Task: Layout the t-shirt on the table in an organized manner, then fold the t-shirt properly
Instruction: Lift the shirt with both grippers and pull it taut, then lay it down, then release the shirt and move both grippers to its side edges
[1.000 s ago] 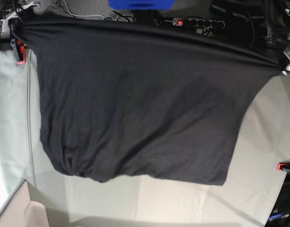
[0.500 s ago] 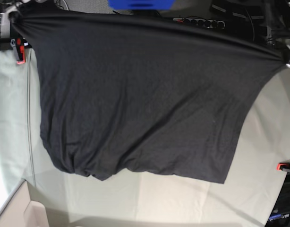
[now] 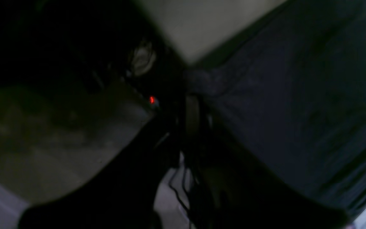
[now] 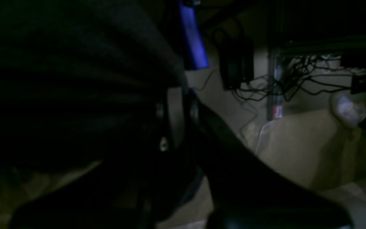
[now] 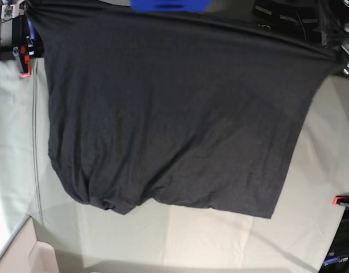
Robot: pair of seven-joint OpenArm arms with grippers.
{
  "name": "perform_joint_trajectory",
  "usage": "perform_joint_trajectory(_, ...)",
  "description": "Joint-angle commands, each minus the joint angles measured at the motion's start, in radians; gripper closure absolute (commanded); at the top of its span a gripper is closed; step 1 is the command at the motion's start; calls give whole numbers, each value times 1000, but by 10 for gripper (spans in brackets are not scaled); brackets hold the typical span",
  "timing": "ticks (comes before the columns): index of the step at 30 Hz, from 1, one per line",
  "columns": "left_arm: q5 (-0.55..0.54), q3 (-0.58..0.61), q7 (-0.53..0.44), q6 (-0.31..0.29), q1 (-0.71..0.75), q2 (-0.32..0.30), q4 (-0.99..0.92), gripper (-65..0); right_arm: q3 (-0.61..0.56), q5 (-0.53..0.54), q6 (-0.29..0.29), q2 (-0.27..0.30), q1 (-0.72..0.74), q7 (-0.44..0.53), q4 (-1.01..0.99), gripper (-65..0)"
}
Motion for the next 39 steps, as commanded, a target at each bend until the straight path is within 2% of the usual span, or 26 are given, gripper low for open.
perform_joint_trajectory(1,-1,-11,-32,4,20,-26,-2,0,13,-1,-31,13,-18,6,5,0)
perform_joint_trajectory(9,-8,-15,-32,4,73,-26,50,0,19,0,-31,38,-16,6,2,0)
perform_joint_trajectory(19,-1,-9,-32,4,47,-11,-99,-2,11,-8,-31,56,43,2,-76,0)
perform_joint_trajectory(21,-7,-9,-32,4,47,-11,-114,-28,11,-8,-31,61,48,2,-85,0)
perform_joint_trajectory(23,-7,-9,-32,4,47,-11,-114,-81,-15,-8,-31,73,45,0,-87,0)
perform_joint_trajectory(26,-8,-9,-32,4,47,-9,-108,-200,-58,-8,-31,82,36,0,-87,-88)
perform_joint_trajectory(29,-8,-9,-32,4,47,-12,-108,-282,-85,-15,-31,82,25,0,-88,-204)
perform_joint_trajectory(31,-8,-9,-32,4,47,-15,-106,-289,-101,-26,-31,82,25,0,-88,-277)
perform_joint_trajectory(34,-8,-14,-32,4,47,-20,-106,-290,-105,-23,-31,81,25,0,-88,-343)
perform_joint_trajectory(39,-8,-18,-32,4,4,-23,-105,-293,-96,-4,-31,82,63,0,-84,-355)
